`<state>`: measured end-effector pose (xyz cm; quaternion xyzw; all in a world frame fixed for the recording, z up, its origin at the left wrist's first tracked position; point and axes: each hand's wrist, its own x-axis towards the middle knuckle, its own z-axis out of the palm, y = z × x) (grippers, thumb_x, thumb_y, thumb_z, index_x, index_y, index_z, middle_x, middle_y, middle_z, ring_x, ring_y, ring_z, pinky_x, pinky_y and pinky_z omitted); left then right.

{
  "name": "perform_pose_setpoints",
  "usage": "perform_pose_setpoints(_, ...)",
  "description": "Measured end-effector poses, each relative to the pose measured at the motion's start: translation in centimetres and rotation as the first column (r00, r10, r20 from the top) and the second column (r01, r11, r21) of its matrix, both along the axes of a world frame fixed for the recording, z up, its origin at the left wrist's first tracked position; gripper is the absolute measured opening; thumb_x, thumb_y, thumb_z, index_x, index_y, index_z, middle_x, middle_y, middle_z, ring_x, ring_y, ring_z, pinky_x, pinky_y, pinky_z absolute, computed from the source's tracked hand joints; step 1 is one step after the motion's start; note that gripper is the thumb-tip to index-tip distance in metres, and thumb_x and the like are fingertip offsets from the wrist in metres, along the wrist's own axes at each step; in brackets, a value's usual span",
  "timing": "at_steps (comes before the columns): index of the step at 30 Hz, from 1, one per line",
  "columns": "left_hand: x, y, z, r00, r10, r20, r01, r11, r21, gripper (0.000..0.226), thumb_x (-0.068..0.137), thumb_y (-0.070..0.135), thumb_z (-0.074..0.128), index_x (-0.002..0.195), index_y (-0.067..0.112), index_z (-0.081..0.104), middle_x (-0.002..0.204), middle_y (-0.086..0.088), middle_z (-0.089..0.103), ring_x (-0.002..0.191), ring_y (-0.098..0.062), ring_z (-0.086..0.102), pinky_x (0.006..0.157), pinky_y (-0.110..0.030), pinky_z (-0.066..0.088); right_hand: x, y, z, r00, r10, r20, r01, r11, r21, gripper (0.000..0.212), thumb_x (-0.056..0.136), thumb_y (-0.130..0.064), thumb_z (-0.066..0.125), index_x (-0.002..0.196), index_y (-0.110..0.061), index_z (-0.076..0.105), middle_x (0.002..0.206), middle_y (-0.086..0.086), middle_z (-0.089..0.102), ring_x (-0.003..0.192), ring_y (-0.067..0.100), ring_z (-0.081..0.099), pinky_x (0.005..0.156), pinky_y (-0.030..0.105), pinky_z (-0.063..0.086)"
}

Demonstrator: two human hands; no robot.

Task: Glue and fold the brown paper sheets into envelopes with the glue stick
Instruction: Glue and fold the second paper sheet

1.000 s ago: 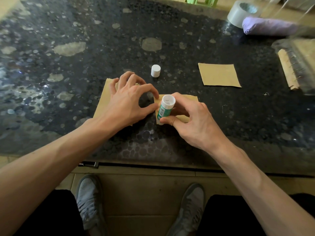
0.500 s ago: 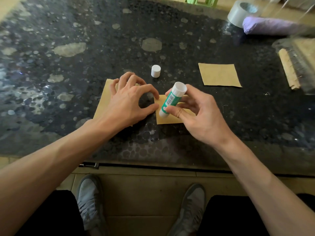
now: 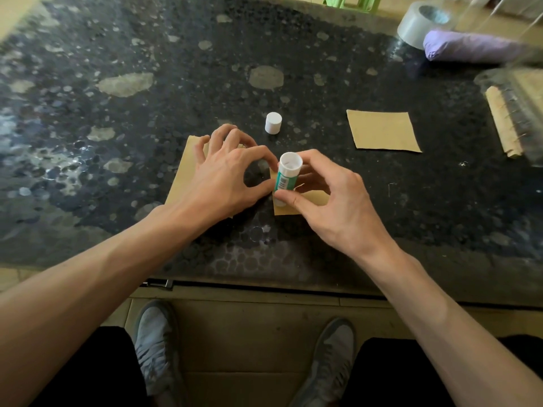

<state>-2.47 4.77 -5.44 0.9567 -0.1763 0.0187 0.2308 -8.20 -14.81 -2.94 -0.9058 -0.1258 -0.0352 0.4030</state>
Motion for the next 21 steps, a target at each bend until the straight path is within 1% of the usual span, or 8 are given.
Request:
perform_pose_setpoints(3, -0.13, 0.03, 0.13, 1.000, -0.002, 0.007, 0.002, 1.000, 0.008, 0.035, 0.090, 0.061, 0.065, 0.121, 0.045, 0.066, 0.129, 0.009, 0.050, 0.148, -0.018, 0.025, 0.119, -0.048, 0.013, 0.04, -0.34, -0.10, 1.000, 0.006, -0.013, -0.006, 1.000, -0.010, 0.036, 0.093, -0.031, 0.078, 0.125, -0.023, 0.064, 0.115, -0.013, 0.071, 0.109, 0.000, 0.066, 0.095, 0.015, 0.052)
perform_pose_setpoints(8, -0.08, 0.00, 0.00, 1.000, -0.004, 0.000, 0.004, 1.000, -0.005, 0.036, 0.088, 0.065, 0.060, 0.118, 0.046, 0.067, 0.127, 0.009, 0.050, 0.147, -0.018, 0.026, 0.119, -0.049, 0.014, -0.13, -0.54, -0.33, 0.997, 0.056, -0.050, -0.057, 0.998, -0.019, 0.036, 0.097, -0.013, 0.072, 0.130, -0.024, 0.063, 0.120, -0.009, 0.071, 0.118, 0.006, 0.064, 0.100, 0.023, 0.054)
perform_pose_setpoints(10, -0.04, -0.04, -0.03, 1.000, -0.003, -0.003, 0.003, 1.000, -0.008, 0.036, 0.088, 0.065, 0.059, 0.117, 0.046, 0.067, 0.127, 0.009, 0.049, 0.147, -0.019, 0.026, 0.120, -0.049, 0.014, -0.15, -0.68, -0.31, 0.995, 0.083, -0.061, -0.084, 0.996, -0.018, 0.037, 0.097, -0.006, 0.070, 0.129, -0.023, 0.063, 0.120, -0.008, 0.071, 0.118, 0.007, 0.064, 0.100, 0.022, 0.054)
perform_pose_setpoints(13, -0.02, -0.02, -0.05, 1.000, 0.000, 0.001, 0.000, 1.000, -0.006, 0.033, 0.090, 0.063, 0.063, 0.118, 0.046, 0.067, 0.127, 0.009, 0.049, 0.147, -0.019, 0.026, 0.120, -0.049, 0.013, -0.23, -0.74, -0.22, 0.991, 0.112, -0.068, -0.114, 0.993, -0.029, 0.039, 0.097, 0.000, 0.066, 0.129, -0.023, 0.062, 0.119, -0.009, 0.070, 0.119, 0.005, 0.061, 0.100, 0.017, 0.051)
perform_pose_setpoints(15, -0.06, -0.04, 0.03, 1.000, 0.000, -0.001, 0.000, 1.000, 0.000, 0.033, 0.090, 0.063, 0.062, 0.118, 0.046, 0.067, 0.127, 0.009, 0.049, 0.147, -0.018, 0.026, 0.120, -0.049, 0.013, -0.26, -0.74, -0.28, 0.991, 0.118, -0.061, -0.120, 0.992, -0.034, 0.039, 0.097, 0.001, 0.066, 0.128, -0.022, 0.062, 0.118, -0.010, 0.069, 0.118, 0.005, 0.061, 0.099, 0.017, 0.051)
perform_pose_setpoints(17, -0.12, -0.07, 0.08, 1.000, 0.000, 0.000, 0.000, 1.000, -0.001, 0.035, 0.090, 0.064, 0.061, 0.118, 0.046, 0.067, 0.127, 0.009, 0.049, 0.147, -0.018, 0.026, 0.120, -0.048, 0.013, -0.23, -0.73, -0.31, 0.992, 0.116, -0.055, -0.118, 0.992, -0.046, 0.037, 0.097, -0.002, 0.068, 0.128, -0.021, 0.062, 0.118, -0.009, 0.070, 0.117, 0.007, 0.063, 0.099, 0.021, 0.053)
perform_pose_setpoints(19, -0.20, -0.07, 0.11, 1.000, -0.001, 0.000, 0.001, 1.000, -0.002, 0.037, 0.089, 0.066, 0.058, 0.118, 0.046, 0.067, 0.126, 0.009, 0.049, 0.146, -0.017, 0.027, 0.119, -0.047, 0.014, -0.30, -0.68, -0.21, 0.993, 0.105, -0.054, -0.108, 0.993, -0.048, 0.035, 0.098, -0.008, 0.071, 0.129, -0.020, 0.062, 0.120, -0.008, 0.070, 0.117, 0.007, 0.063, 0.099, 0.022, 0.053)
perform_pose_setpoints(21, -0.24, -0.04, 0.14, 1.000, -0.002, 0.009, 0.002, 1.000, -0.002, 0.036, 0.089, 0.066, 0.058, 0.117, 0.045, 0.068, 0.125, 0.009, 0.050, 0.145, -0.017, 0.028, 0.118, -0.047, 0.015, -0.42, -0.64, -0.08, 0.995, 0.091, -0.042, -0.092, 0.995, -0.038, 0.033, 0.097, -0.017, 0.074, 0.128, -0.019, 0.062, 0.118, -0.010, 0.071, 0.115, 0.004, 0.063, 0.097, 0.020, 0.053)
